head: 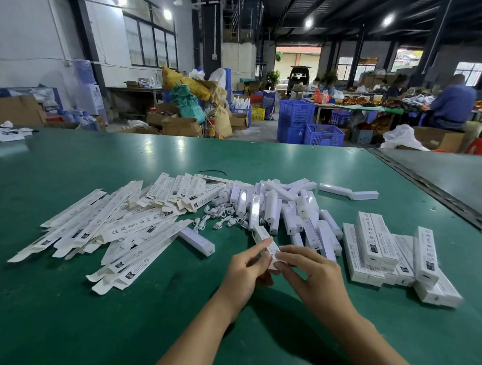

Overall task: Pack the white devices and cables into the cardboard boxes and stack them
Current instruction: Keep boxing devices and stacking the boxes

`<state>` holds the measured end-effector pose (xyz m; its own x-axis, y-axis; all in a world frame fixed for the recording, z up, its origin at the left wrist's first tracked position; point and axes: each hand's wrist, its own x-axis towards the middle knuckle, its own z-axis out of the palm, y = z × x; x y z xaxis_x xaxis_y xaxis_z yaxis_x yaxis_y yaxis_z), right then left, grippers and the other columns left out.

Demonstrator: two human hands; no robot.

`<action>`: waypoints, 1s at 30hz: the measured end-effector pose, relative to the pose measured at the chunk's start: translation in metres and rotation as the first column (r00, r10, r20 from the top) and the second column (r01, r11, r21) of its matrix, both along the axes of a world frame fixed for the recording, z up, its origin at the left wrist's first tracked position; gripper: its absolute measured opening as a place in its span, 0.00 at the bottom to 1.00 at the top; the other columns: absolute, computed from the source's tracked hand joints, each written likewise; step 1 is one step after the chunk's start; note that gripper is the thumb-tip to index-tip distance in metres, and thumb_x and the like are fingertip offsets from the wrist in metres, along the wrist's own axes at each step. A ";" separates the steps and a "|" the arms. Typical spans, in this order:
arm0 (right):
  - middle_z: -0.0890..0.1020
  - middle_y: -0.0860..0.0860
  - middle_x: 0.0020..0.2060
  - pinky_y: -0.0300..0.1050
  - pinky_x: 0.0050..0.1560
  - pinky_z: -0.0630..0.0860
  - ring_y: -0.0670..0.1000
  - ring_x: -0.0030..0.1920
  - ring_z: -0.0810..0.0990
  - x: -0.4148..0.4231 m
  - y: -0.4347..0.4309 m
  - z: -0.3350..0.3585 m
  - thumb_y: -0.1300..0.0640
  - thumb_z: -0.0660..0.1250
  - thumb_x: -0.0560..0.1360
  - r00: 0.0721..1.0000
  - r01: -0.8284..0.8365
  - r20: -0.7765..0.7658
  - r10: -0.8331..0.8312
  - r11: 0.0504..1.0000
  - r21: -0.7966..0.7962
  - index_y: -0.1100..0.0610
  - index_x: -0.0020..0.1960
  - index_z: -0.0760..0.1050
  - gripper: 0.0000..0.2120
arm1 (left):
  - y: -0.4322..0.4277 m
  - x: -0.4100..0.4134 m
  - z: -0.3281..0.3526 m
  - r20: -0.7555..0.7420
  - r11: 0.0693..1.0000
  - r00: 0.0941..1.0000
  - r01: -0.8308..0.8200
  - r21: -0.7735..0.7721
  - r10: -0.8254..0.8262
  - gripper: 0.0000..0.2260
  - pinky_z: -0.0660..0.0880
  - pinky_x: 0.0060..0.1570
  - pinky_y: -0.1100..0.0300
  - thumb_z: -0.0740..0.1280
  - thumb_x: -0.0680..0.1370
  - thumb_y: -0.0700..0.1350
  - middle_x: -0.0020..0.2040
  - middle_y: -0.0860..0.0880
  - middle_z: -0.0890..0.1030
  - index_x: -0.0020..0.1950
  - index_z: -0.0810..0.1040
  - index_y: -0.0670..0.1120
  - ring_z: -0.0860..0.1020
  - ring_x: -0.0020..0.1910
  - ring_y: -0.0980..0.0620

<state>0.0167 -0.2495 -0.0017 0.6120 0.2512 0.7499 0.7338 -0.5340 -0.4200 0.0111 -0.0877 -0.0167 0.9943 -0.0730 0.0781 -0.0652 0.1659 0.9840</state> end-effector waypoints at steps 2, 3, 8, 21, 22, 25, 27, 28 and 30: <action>0.85 0.49 0.47 0.29 0.52 0.76 0.42 0.45 0.82 0.000 0.000 0.000 0.60 0.73 0.70 1.000 -0.002 0.008 0.002 1.000 -0.006 0.60 0.48 0.86 0.07 | 0.000 -0.001 0.001 0.001 1.000 1.000 0.006 0.004 -0.006 0.14 0.76 0.41 0.61 0.62 0.83 0.40 0.33 0.55 0.79 0.66 0.77 0.54 0.78 0.38 0.54; 0.85 0.49 0.47 0.29 0.51 0.76 0.42 0.44 0.82 0.001 -0.001 0.000 0.60 0.73 0.70 1.000 -0.005 0.011 0.005 1.000 -0.010 0.60 0.47 0.86 0.07 | -0.001 -0.001 0.001 0.000 1.000 1.000 0.007 0.009 -0.007 0.15 0.76 0.41 0.61 0.62 0.83 0.39 0.33 0.55 0.79 0.66 0.77 0.54 0.78 0.38 0.55; 0.84 0.48 0.46 0.32 0.47 0.78 0.41 0.42 0.82 0.001 -0.003 0.002 0.64 0.77 0.68 1.000 -0.025 0.003 0.026 0.999 -0.033 0.59 0.44 0.86 0.05 | 0.000 -0.003 0.001 -0.010 0.999 1.000 0.018 0.032 -0.018 0.15 0.76 0.41 0.62 0.63 0.83 0.40 0.36 0.53 0.81 0.67 0.77 0.54 0.80 0.39 0.55; 0.85 0.51 0.41 0.49 0.49 0.82 0.50 0.43 0.84 0.002 -0.004 0.013 0.59 0.76 0.70 0.744 -0.042 -0.616 0.257 0.939 0.340 0.54 0.47 0.82 0.07 | -0.002 -0.004 0.001 0.067 0.994 0.998 -0.009 0.111 0.001 0.10 0.79 0.44 0.58 0.73 0.72 0.52 0.40 0.48 0.84 0.54 0.85 0.56 0.82 0.42 0.50; 0.85 0.50 0.40 0.47 0.48 0.82 0.49 0.42 0.84 0.001 -0.003 0.013 0.58 0.76 0.70 0.750 -0.032 -0.611 0.252 0.937 0.348 0.53 0.47 0.82 0.07 | -0.001 -0.004 0.001 0.068 0.994 0.998 -0.007 0.109 0.000 0.09 0.79 0.44 0.58 0.72 0.73 0.52 0.40 0.47 0.83 0.53 0.85 0.56 0.82 0.42 0.50; 0.84 0.50 0.40 0.46 0.47 0.81 0.49 0.41 0.83 -0.001 0.001 0.008 0.51 0.75 0.71 0.763 0.048 -0.622 0.176 0.944 0.326 0.49 0.50 0.81 0.09 | -0.001 -0.005 0.004 0.105 0.996 0.994 -0.005 0.091 -0.005 0.05 0.78 0.43 0.61 0.70 0.77 0.50 0.40 0.50 0.83 0.51 0.84 0.55 0.82 0.41 0.53; 0.83 0.52 0.42 0.51 0.47 0.82 0.52 0.40 0.83 -0.001 0.004 0.005 0.50 0.74 0.73 0.652 0.066 -0.710 0.266 0.913 0.402 0.50 0.57 0.79 0.14 | -0.003 -0.006 0.005 0.163 0.993 0.986 -0.037 0.112 0.019 0.06 0.78 0.43 0.61 0.68 0.77 0.52 0.39 0.51 0.83 0.52 0.83 0.56 0.82 0.41 0.53; 0.83 0.53 0.42 0.51 0.45 0.81 0.53 0.38 0.82 -0.001 0.005 0.006 0.50 0.73 0.74 0.553 0.066 -0.744 0.376 0.870 0.489 0.52 0.59 0.78 0.15 | -0.004 -0.006 0.004 0.196 0.986 0.980 -0.069 0.149 0.039 0.07 0.78 0.44 0.61 0.67 0.77 0.54 0.39 0.52 0.83 0.52 0.82 0.58 0.81 0.41 0.54; 0.81 0.54 0.40 0.47 0.38 0.77 0.51 0.34 0.77 -0.003 0.005 0.009 0.46 0.69 0.74 0.353 0.068 -0.753 0.556 0.787 0.613 0.54 0.53 0.81 0.14 | -0.004 -0.006 0.002 0.248 0.967 0.967 -0.111 0.229 0.052 0.09 0.77 0.47 0.63 0.66 0.77 0.59 0.41 0.55 0.83 0.55 0.80 0.62 0.81 0.43 0.58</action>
<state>0.0142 -0.2442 0.0071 0.9329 0.3374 -0.1263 -0.1689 0.1000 -0.9805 0.0053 -0.0916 -0.0152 0.9521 -0.0382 0.3035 -0.3057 -0.0882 0.9480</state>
